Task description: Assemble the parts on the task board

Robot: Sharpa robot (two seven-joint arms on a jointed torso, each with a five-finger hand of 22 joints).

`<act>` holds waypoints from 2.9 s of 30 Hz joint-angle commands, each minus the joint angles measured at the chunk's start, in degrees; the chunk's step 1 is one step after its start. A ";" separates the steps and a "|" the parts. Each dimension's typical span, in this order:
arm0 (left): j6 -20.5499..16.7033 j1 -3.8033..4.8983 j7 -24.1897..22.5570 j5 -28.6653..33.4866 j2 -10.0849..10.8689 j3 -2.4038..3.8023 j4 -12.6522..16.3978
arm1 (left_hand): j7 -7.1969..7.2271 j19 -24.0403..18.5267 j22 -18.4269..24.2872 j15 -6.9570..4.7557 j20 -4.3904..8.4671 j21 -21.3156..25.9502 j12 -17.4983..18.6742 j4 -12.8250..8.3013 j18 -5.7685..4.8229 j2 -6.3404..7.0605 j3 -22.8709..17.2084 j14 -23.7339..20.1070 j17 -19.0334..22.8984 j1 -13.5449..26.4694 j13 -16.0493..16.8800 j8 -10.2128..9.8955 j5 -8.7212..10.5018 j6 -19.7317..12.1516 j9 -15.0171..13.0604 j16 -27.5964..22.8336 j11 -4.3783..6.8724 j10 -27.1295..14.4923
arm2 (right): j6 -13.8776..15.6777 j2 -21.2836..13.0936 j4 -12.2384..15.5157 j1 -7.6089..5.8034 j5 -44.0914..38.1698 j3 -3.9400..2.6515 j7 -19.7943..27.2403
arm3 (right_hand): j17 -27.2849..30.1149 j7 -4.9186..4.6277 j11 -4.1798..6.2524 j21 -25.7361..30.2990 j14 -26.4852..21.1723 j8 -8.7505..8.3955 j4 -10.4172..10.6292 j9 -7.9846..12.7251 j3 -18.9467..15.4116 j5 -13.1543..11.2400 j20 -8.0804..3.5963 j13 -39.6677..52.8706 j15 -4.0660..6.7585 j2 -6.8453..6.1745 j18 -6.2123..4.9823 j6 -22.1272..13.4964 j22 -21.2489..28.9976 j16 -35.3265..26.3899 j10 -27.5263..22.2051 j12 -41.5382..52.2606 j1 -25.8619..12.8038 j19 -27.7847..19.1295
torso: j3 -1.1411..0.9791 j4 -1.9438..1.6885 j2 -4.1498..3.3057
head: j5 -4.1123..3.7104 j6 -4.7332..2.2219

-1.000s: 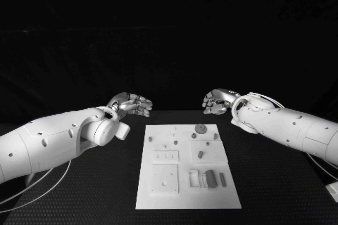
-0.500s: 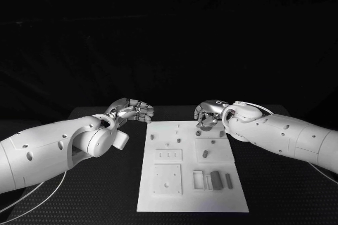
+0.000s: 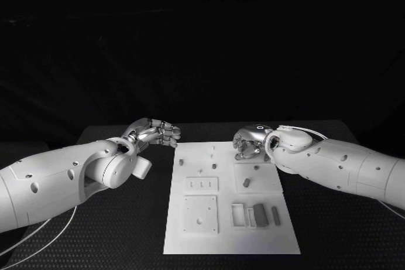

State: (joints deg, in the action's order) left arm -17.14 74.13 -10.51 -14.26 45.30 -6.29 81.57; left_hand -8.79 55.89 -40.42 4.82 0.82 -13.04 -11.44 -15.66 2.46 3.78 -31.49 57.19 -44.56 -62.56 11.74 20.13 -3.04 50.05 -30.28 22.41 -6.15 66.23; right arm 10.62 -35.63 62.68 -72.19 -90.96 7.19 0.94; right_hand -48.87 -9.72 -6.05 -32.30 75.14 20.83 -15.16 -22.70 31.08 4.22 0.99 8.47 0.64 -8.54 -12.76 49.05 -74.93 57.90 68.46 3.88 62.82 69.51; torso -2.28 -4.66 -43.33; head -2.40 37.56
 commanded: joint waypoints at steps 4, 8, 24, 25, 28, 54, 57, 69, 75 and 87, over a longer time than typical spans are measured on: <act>1.23 0.06 -0.67 0.08 -0.16 0.06 -0.79 | -0.68 -0.07 -0.11 0.11 0.00 0.24 0.48 0.14 -0.20 -0.01 0.20 0.03 -0.20 0.63 0.13 -0.53 -0.02 -0.19 0.10 -0.41 -0.35 -0.31 | -2.52 0.63 -1.29 0.39 -3.90 0.13 -1.55 | 0.43 0.78 -0.54 -0.45 -1.01 -0.49 0.64 -0.18 0.31 0.38 0.27 -0.73 -0.72 -0.57 -2.24 0.11 -1.45 0.34 -1.79 -0.25 -0.60 -1.33 | -0.30 -0.07 -0.66 | -0.19 -0.10; 1.27 0.07 -0.69 0.12 0.20 0.07 -0.56 | -0.68 -0.07 -0.12 0.10 -0.01 0.26 0.51 0.16 -0.20 -0.04 0.20 0.04 -0.23 0.67 0.15 -0.55 -0.01 -0.19 0.10 -0.44 -0.35 -0.30 | -2.01 0.65 -1.53 0.54 -4.40 0.25 -1.55 | 0.40 0.87 -0.60 -0.96 -0.89 -0.46 0.48 -0.30 0.47 0.36 0.19 -0.91 -0.79 -0.40 -2.24 0.27 -1.49 0.95 -1.95 -0.09 -0.30 -1.24 | -0.37 -0.11 -0.90 | -0.29 0.08; 1.69 0.23 -0.14 0.14 0.61 0.25 0.08 | -0.96 -0.14 -0.19 0.16 -0.05 0.42 1.04 0.44 -0.21 0.05 0.30 0.06 -0.53 1.15 0.31 -0.98 0.00 -0.56 0.16 -0.87 -0.54 -0.59 | -1.59 1.17 -1.47 0.71 -4.35 0.37 -1.23 | 0.46 0.72 0.05 -3.26 -0.38 0.10 -0.55 -1.00 0.51 0.34 -0.33 -0.84 -0.19 1.32 -2.24 1.88 -1.50 3.43 0.00 0.66 0.17 -0.75 | -0.68 -0.25 -1.49 | -0.03 0.51; 1.68 0.25 -0.08 0.14 0.64 0.26 0.07 | -0.97 -0.15 -0.20 0.16 -0.06 0.43 1.08 0.48 -0.21 0.04 0.31 0.06 -0.56 1.21 0.32 -1.00 0.00 -0.57 0.16 -0.90 -0.56 -0.61 | -1.72 1.13 -1.36 0.71 -4.38 0.37 -1.22 | 0.45 0.75 0.15 -3.54 -0.33 0.17 -0.63 -1.08 0.52 0.35 -0.40 -0.80 -0.09 1.59 -2.24 2.10 -1.51 3.73 0.28 0.72 0.18 -0.69 | -0.66 -0.21 -1.48 | 0.00 0.60; 1.68 0.27 -0.04 0.14 0.61 0.26 0.00 | -0.98 -0.15 -0.20 0.17 -0.07 0.45 1.12 0.52 -0.21 0.03 0.32 0.06 -0.59 1.25 0.34 -1.03 0.00 -0.59 0.16 -0.94 -0.57 -0.62 | -2.20 1.04 -1.17 0.72 -4.69 0.39 -1.23 | 0.44 0.89 0.40 -4.15 -0.24 0.39 -0.91 -1.31 0.59 0.35 -0.57 -0.68 0.15 2.19 -2.24 2.71 -1.51 4.39 0.98 0.92 0.35 -0.62 | -0.67 -0.13 -1.58 | 0.02 0.70; 3.11 0.30 -0.20 0.99 0.55 0.27 0.02 | -1.06 -0.27 -0.25 0.19 -0.09 0.60 1.43 0.48 -0.20 0.19 0.35 0.01 -0.81 1.30 0.48 -1.24 0.02 -0.76 0.14 -1.26 -0.65 -0.76 | -0.62 1.35 0.45 0.81 -12.01 1.71 -5.25 | 0.69 2.97 2.65 -10.92 -0.20 2.08 -1.70 -4.98 0.40 0.39 -2.13 1.55 2.33 5.10 -2.24 7.34 -1.50 8.71 6.62 2.13 4.93 -0.84 | -0.75 -0.15 -2.02 | -0.32 0.64; 3.11 0.35 -0.20 0.99 0.49 0.27 0.04 | -1.07 -0.27 -0.25 0.20 -0.10 0.61 1.45 0.48 -0.20 0.19 0.35 0.01 -0.83 1.30 0.49 -1.26 0.02 -0.78 0.14 -1.28 -0.65 -0.77 | -0.20 1.35 0.63 0.81 -12.59 1.85 -5.65 | 0.72 3.03 2.75 -11.33 -0.20 2.02 -1.70 -5.13 0.40 0.37 -2.19 1.68 2.43 4.97 -2.24 7.58 -1.50 8.95 6.86 2.12 5.40 -0.96 | -0.74 -0.16 -2.09 | -0.42 0.60; 2.90 0.48 -0.15 0.98 0.49 0.27 -0.15 | -1.11 -0.25 -0.29 0.21 -0.10 0.63 1.55 0.48 -0.20 0.21 0.36 0.04 -0.92 1.31 0.56 -1.34 0.02 -0.86 0.14 -1.38 -0.68 -0.79 | 7.15 0.36 3.75 0.63 -12.94 1.76 -7.82 | 0.67 3.52 3.48 -12.90 -0.12 2.14 -1.70 -5.80 0.50 0.38 -2.41 2.39 3.15 5.32 -2.24 9.33 -1.45 10.06 8.55 2.47 5.97 -0.95 | -0.69 -0.28 -2.22 | -0.56 0.14; 2.91 0.48 -0.15 0.98 0.38 0.27 -0.28 | -1.12 -0.25 -0.29 0.21 -0.11 0.64 1.57 0.48 -0.20 0.21 0.36 0.05 -0.94 1.32 0.57 -1.35 0.02 -0.86 0.13 -1.39 -0.68 -0.78 | 10.59 1.03 4.83 -0.56 -14.01 1.41 -9.86 | 0.38 3.65 3.62 -13.47 -0.03 2.05 -1.71 -5.95 0.55 0.39 -2.52 2.56 3.29 5.10 -2.24 9.77 -1.45 10.77 8.90 2.45 6.03 -0.78 | -0.76 -0.25 -2.25 | -0.34 -0.15; 2.96 0.48 -0.13 0.98 -0.07 0.27 -0.50 | -1.14 -0.24 -0.32 0.21 -0.11 0.66 1.63 0.51 -0.19 0.20 0.37 0.07 -1.02 1.36 0.63 -1.39 0.03 -0.88 0.11 -1.46 -0.69 -0.77 | 11.64 5.19 3.78 -1.31 -16.47 1.36 -13.63 | -0.06 3.76 3.73 -14.14 -0.18 1.79 -1.70 -6.12 0.66 0.39 -2.55 2.76 3.39 4.91 -2.24 10.20 -1.42 11.65 9.25 2.34 5.91 -0.72 | -0.81 -0.22 -2.40 | -0.04 -0.97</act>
State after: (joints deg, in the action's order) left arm -14.91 74.53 -10.26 -13.56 45.38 -6.09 81.02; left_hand -9.50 55.89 -40.66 4.82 0.82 -12.61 -10.11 -15.40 2.15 3.84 -31.23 57.20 -45.52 -61.59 12.30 19.02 -3.04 49.32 -30.20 21.24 -6.76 65.62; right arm 21.06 -30.85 66.61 -73.48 -105.16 8.57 -10.11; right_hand -48.87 -5.91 -2.43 -46.17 75.03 22.97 -16.83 -28.67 31.46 4.45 -1.35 10.98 3.49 -4.07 -11.08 58.89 -74.95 69.33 76.80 6.19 67.92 68.80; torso -3.08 -4.93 -45.68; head -2.53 36.80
